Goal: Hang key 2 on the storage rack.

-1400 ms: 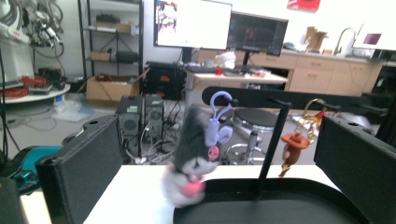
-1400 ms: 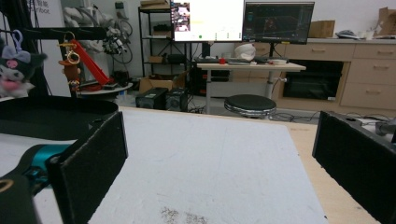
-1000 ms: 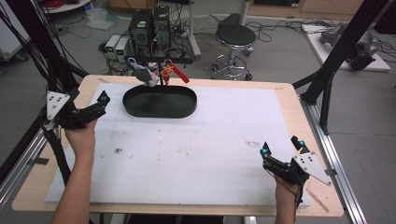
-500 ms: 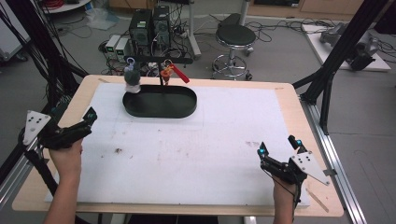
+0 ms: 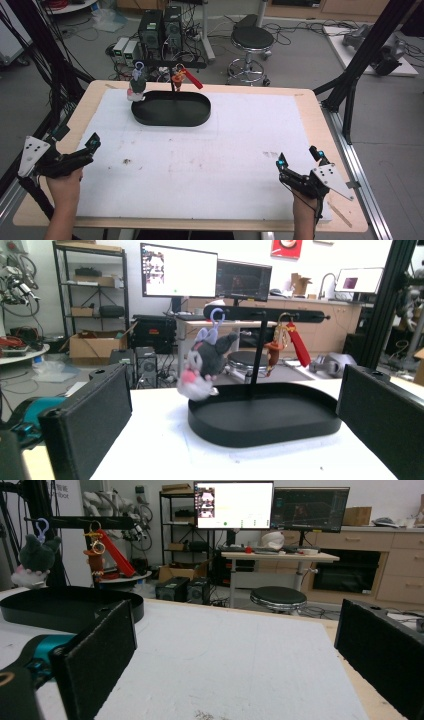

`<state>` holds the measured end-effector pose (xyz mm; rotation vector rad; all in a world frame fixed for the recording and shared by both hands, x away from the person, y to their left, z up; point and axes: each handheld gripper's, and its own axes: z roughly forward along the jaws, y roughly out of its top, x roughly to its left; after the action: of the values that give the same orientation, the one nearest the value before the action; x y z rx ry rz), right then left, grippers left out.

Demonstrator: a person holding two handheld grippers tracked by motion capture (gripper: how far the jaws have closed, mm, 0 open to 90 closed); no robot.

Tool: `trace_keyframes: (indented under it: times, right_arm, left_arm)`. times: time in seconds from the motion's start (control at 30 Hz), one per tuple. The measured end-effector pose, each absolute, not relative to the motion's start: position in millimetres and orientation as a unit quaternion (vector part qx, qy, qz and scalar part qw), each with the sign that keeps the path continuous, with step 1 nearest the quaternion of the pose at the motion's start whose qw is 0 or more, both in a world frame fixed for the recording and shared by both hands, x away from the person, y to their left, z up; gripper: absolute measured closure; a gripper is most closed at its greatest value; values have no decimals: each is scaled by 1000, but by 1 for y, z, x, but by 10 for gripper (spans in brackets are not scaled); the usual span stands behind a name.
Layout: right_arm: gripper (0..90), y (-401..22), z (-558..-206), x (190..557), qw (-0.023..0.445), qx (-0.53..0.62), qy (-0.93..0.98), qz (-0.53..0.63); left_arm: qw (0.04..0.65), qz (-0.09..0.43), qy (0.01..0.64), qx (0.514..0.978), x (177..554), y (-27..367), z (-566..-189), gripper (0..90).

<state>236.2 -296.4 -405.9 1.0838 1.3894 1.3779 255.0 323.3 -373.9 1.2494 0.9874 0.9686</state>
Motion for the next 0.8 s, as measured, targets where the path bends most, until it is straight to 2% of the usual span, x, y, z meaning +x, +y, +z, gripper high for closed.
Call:
trace_keyframes:
  times: [0.23, 0.5, 0.8]
  right_arm:
    - [25, -293, -409, 238, 432, 434, 564, 554]
    - [25, -294, -408, 233, 433, 436, 557, 559]
    - [24, -294, -407, 226, 436, 431, 561, 557]
  left_arm:
    - [599, 409, 438, 531, 245, 331, -391, 17]
    - [573, 427, 421, 558, 241, 328, -401, 17]
    - [590, 412, 428, 547, 236, 338, -413, 17]
